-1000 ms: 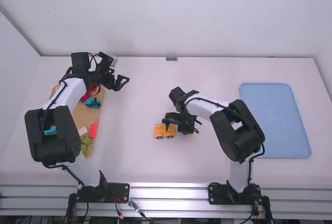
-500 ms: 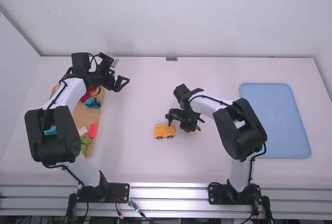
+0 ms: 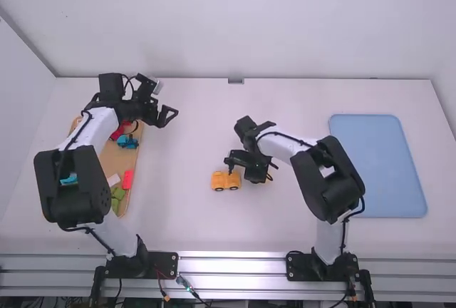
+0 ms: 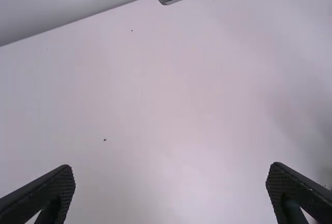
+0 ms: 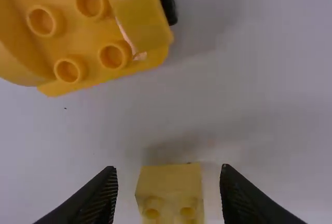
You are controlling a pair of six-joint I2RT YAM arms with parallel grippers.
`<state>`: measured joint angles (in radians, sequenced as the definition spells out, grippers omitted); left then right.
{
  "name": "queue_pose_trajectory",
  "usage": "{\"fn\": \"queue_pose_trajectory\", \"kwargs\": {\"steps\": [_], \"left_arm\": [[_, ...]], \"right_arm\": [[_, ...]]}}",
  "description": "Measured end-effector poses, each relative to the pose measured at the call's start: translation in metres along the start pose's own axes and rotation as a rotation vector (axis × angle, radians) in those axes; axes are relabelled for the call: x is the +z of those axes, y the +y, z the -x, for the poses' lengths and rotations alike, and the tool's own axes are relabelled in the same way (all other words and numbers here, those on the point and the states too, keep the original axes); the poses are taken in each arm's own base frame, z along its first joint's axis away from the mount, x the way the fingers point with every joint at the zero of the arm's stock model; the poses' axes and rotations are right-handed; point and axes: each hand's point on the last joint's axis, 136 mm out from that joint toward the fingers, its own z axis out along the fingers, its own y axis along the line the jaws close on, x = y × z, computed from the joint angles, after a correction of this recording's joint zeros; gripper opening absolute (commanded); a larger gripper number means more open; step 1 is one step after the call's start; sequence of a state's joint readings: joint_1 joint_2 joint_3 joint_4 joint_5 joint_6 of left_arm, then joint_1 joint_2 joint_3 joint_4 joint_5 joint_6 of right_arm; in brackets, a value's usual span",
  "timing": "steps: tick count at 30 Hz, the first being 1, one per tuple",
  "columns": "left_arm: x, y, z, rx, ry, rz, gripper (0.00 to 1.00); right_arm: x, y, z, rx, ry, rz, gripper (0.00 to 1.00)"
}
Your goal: Assemble lego blocks to make yellow taxi
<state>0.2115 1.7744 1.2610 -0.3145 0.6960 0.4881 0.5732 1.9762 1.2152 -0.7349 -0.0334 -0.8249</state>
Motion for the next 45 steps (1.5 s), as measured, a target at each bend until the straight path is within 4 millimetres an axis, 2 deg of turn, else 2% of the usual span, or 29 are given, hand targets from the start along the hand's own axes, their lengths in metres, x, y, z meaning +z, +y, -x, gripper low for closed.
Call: {"fn": "queue_pose_trajectory", "kwargs": {"steps": [1, 2, 7, 10, 11, 14, 16, 20, 23, 27, 35, 39, 45], "left_arm": [[0.000, 0.000, 0.000, 0.000, 0.001, 0.000, 0.99], [0.000, 0.000, 0.000, -0.001, 0.001, -0.001, 0.99], [0.000, 0.000, 0.000, -0.001, 0.002, -0.001, 0.99], [0.000, -0.001, -0.001, -0.004, 0.005, -0.003, 0.99], [0.000, -0.001, -0.001, -0.005, 0.005, -0.003, 0.99], [0.000, 0.000, 0.000, -0.027, -0.002, 0.000, 0.99], [0.000, 0.002, 0.004, -0.067, -0.017, 0.008, 0.99], [0.000, 0.005, 0.011, -0.160, -0.041, 0.016, 0.99], [-0.001, 0.007, 0.015, -0.201, -0.059, 0.021, 0.99], [0.000, -0.001, 0.016, -0.204, -0.065, -0.023, 0.99], [0.006, -0.055, 0.010, -0.008, -0.046, -0.237, 0.99], [0.009, -0.074, 0.005, 0.092, -0.035, -0.298, 0.99], [0.012, -0.101, -0.006, 0.267, -0.010, -0.374, 0.99]], "right_arm": [[-0.003, -0.002, 0.002, 0.005, -0.003, -0.004, 0.76], [-0.010, -0.006, 0.006, 0.008, -0.011, -0.013, 0.99], [-0.032, -0.019, 0.019, 0.007, -0.042, -0.050, 0.99], [-0.056, -0.030, 0.029, 0.005, -0.075, -0.098, 0.99], [-0.059, -0.032, 0.029, 0.005, -0.076, -0.105, 0.99], [-0.078, -0.050, 0.037, 0.006, -0.091, -0.192, 0.99], [-0.089, -0.070, 0.039, 0.015, -0.083, -0.287, 0.99], [-0.101, -0.098, 0.034, 0.040, -0.035, -0.436, 0.99], [-0.107, -0.111, 0.029, 0.043, 0.002, -0.509, 0.99], [-0.109, -0.115, 0.024, -0.004, 0.046, -0.534, 0.99], [-0.107, -0.106, 0.034, -0.076, 0.036, -0.512, 0.99], [-0.100, -0.094, 0.039, -0.099, -0.024, -0.424, 0.99], [-0.093, -0.075, 0.027, -0.123, -0.137, -0.220, 0.99]]}}
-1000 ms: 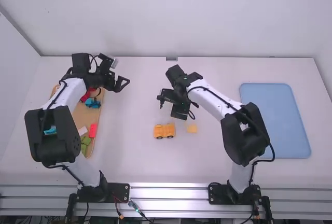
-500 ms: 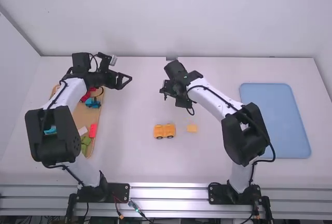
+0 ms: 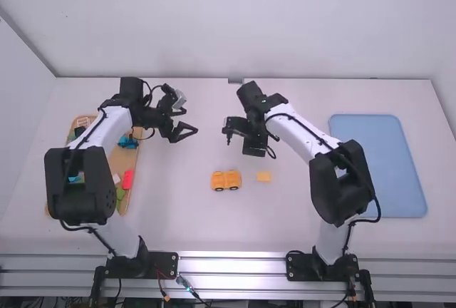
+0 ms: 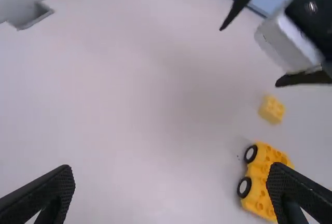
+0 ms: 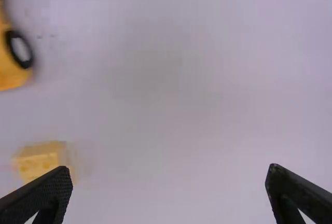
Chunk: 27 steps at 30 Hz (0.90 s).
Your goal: Assemble lego blocks to make yellow taxi
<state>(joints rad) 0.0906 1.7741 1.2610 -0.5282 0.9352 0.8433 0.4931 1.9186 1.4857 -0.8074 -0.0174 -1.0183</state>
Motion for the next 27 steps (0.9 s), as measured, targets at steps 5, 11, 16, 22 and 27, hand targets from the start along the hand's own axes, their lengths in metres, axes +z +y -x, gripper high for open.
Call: {"fn": "queue_pose_trajectory", "kwargs": {"steps": [5, 11, 16, 22, 27], "left_arm": [[0.012, -0.019, 0.000, 0.144, 0.023, -0.061, 0.99], [0.028, -0.039, -0.001, 0.304, 0.022, -0.118, 0.99], [0.045, -0.052, -0.008, 0.429, -0.025, -0.149, 0.99], [0.054, -0.070, -0.021, 0.476, -0.127, -0.199, 0.99], [0.056, -0.084, -0.026, 0.503, -0.225, -0.237, 0.99]], "right_arm": [[-0.039, 0.009, 0.002, -0.025, -0.233, 0.094, 0.99], [-0.084, 0.002, 0.006, -0.064, -0.516, 0.087, 0.99], [-0.079, 0.018, -0.007, -0.071, -0.672, 0.148, 0.99], [-0.068, 0.041, -0.029, -0.067, -0.812, 0.186, 0.99], [-0.053, 0.063, -0.038, -0.103, -0.857, 0.198, 0.99]]}}
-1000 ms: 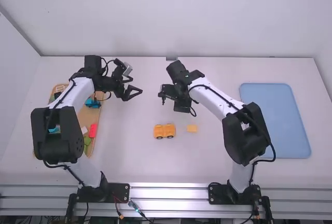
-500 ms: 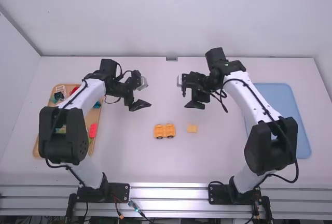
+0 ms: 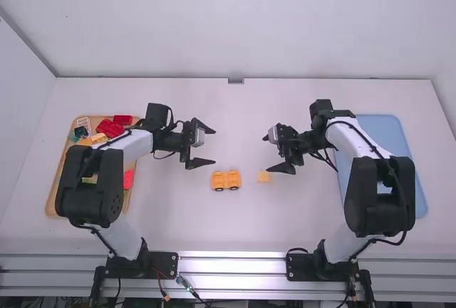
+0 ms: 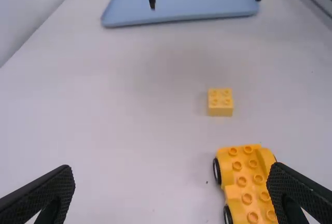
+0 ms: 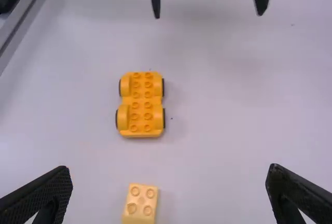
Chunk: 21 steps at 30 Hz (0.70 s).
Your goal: Assemble lego blocks to make yellow taxi
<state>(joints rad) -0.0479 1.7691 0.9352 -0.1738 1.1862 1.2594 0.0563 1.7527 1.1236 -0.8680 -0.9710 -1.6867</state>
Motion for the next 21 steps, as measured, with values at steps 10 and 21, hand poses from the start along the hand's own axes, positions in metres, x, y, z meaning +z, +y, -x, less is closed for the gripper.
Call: {"fn": "queue_pose_trajectory", "kwargs": {"steps": [10, 21], "left_arm": [[0.004, -0.035, -0.001, 0.104, -0.172, -0.015, 0.99], [0.033, -0.042, -0.011, -0.051, -0.083, 0.007, 0.99]], "right_arm": [[0.024, -0.003, -0.033, -0.177, -0.011, -0.102, 0.99], [0.053, -0.011, -0.051, -0.029, -0.032, -0.242, 0.99]]}}
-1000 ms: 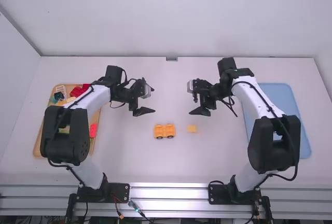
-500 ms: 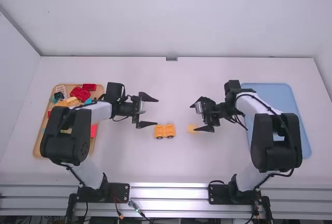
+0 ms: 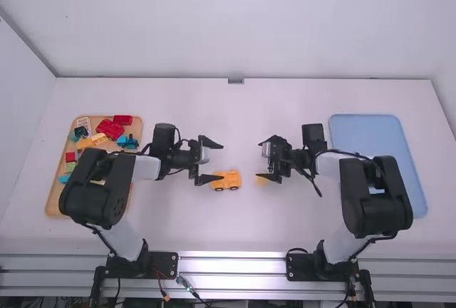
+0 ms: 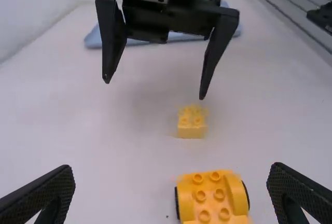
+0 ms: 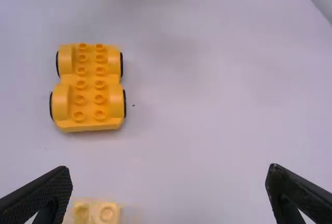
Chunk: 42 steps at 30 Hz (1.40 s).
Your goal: Assemble lego blocks to make yellow taxi
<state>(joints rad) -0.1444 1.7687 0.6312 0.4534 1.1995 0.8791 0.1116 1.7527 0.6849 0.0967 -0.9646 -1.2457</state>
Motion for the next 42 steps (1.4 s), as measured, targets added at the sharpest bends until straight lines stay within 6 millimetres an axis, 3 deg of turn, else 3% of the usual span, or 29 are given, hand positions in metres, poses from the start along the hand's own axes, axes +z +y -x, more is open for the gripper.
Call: {"fn": "queue_pose_trajectory", "kwargs": {"steps": [11, 18, 27, 32, 36, 42], "left_arm": [[0.008, -0.011, -0.018, -0.106, 0.080, 0.015, 0.99], [0.008, -0.011, -0.020, -0.112, 0.089, 0.021, 0.99], [0.008, -0.011, -0.021, -0.123, 0.091, 0.019, 0.99], [0.008, -0.012, -0.021, -0.130, 0.092, 0.018, 0.99], [0.008, -0.012, -0.021, -0.134, 0.094, 0.016, 0.99], [0.008, -0.014, -0.022, -0.143, 0.097, 0.014, 0.99]], "right_arm": [[-0.007, 0.018, -0.016, 0.151, 0.015, 0.018, 0.99], [0.002, 0.028, -0.033, 0.176, 0.004, 0.052, 1.00], [-0.003, 0.027, -0.052, 0.219, -0.015, 0.034, 0.87], [0.006, 0.035, -0.058, 0.245, -0.014, 0.071, 0.80], [0.013, 0.037, -0.059, 0.259, -0.011, 0.109, 0.66], [0.011, 0.039, -0.059, 0.266, -0.005, 0.151, 0.65]]}}
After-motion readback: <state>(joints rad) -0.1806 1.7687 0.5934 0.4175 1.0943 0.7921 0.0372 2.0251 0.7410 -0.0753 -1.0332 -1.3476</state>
